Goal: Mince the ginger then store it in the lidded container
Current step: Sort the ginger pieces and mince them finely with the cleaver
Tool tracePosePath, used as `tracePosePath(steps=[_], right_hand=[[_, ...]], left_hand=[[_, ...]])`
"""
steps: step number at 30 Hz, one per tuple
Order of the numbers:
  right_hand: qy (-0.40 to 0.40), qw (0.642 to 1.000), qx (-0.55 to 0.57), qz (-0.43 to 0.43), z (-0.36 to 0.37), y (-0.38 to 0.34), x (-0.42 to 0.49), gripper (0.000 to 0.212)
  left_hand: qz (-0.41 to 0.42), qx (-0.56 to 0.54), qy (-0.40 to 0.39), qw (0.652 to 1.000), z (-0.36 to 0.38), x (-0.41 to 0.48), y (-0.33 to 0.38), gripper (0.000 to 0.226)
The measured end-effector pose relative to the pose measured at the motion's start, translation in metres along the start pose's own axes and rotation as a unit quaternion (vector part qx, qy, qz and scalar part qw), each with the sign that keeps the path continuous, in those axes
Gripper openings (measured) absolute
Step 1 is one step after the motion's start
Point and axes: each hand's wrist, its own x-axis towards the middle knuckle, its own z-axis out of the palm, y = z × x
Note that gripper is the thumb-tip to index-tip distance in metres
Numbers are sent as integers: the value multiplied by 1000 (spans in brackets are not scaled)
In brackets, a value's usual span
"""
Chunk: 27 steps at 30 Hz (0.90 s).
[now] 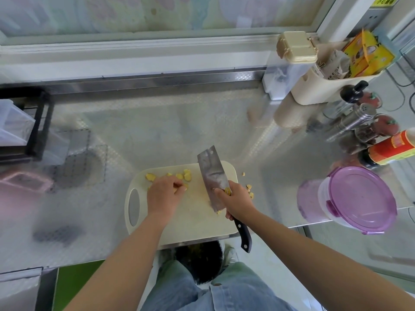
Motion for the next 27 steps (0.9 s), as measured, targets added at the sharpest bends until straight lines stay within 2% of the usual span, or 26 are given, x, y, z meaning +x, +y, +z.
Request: tracePosePath(steps=[4, 8, 15, 21, 27], right_hand=[[0, 1000, -1, -1, -1, 1, -2, 23], [2, 1000, -2, -7, -2, 1, -6, 21], [6, 1000, 2, -11, -2, 1, -10, 20], [5, 1000, 3, -12, -2, -2, -10, 20], [-1, 1000, -1, -14, 0, -3, -9, 20]], left_hand=[[-7, -7, -4, 1000, -1, -3, 5, 12], [6, 38, -24, 999, 0, -1, 9, 14], [-25, 105, 3, 994, 5, 4, 18, 13], [-3, 168, -7, 986, 5, 5, 17, 18], [29, 186, -23, 982, 5, 3, 17, 20]])
